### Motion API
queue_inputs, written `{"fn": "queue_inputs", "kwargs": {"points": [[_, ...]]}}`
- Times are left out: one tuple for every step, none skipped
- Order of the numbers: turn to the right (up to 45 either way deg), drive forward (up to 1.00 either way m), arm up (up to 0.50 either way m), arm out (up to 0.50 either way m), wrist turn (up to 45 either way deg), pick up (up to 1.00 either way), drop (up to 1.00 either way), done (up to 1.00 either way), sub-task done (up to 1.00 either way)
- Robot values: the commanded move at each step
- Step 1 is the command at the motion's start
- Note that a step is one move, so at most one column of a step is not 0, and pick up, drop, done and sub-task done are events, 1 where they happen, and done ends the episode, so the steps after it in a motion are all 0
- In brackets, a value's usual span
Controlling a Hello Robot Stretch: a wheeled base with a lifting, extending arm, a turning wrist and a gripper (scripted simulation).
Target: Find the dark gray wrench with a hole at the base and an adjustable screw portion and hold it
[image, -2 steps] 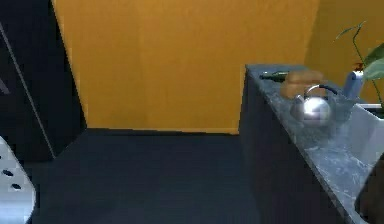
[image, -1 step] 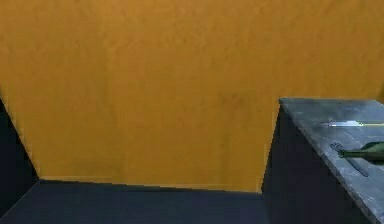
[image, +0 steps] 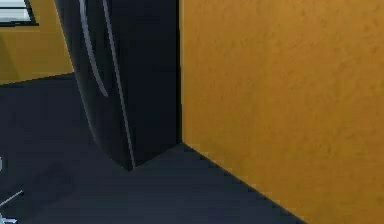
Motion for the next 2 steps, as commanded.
{"fn": "queue_inputs", "kwargs": {"points": [[-6.0, 0.0, 0.0, 0.0, 0.0, 0.0, 0.0, 0.0, 0.0], [45.0, 0.0, 0.0, 0.0, 0.0, 0.0, 0.0, 0.0, 0.0]]}}
